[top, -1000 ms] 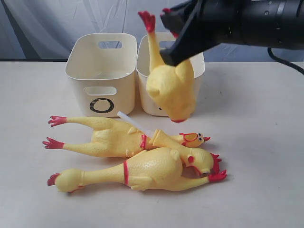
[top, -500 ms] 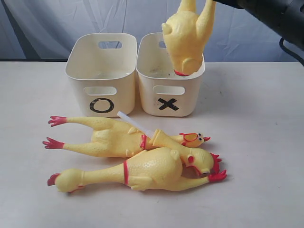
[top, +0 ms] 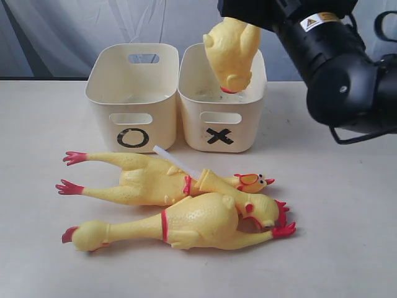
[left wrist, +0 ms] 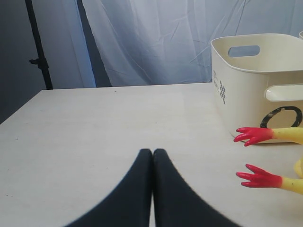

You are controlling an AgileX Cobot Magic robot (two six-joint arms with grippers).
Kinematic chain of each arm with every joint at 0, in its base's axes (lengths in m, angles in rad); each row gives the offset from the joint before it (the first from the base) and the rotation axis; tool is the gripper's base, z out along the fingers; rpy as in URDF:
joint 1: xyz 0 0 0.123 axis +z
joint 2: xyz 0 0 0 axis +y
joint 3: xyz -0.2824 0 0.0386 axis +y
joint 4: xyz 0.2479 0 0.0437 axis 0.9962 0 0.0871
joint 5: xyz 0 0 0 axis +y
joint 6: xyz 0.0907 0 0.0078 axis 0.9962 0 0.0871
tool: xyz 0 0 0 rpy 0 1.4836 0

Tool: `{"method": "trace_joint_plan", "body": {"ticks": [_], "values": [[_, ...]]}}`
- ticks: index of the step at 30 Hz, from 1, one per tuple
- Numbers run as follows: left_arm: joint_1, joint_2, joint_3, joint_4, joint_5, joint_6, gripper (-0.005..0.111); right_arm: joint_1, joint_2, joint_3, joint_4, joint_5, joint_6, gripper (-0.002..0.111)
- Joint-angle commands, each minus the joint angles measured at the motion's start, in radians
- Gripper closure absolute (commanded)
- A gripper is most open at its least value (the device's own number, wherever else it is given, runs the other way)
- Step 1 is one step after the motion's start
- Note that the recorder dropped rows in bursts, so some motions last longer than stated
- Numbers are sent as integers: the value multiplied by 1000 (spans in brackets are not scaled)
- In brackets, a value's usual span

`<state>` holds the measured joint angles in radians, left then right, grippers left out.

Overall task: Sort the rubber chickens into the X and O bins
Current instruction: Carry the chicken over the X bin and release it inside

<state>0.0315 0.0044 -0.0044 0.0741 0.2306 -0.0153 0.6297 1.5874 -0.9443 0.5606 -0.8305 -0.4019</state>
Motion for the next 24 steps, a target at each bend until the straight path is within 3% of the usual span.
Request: {"method": "trace_joint_plan", "body": {"ticks": [1,14,24], "values": [[-5,-4,4,-1,2,-3,107,-1,79,-6,-36,-126,51,109],[-5,-4,4,-1,2,-3,107,-1,270,-157,-37,-115,74,109],[-5,-4,4,-1,2,-3,107,-1,314,-161,28,-78,64,109]]}}
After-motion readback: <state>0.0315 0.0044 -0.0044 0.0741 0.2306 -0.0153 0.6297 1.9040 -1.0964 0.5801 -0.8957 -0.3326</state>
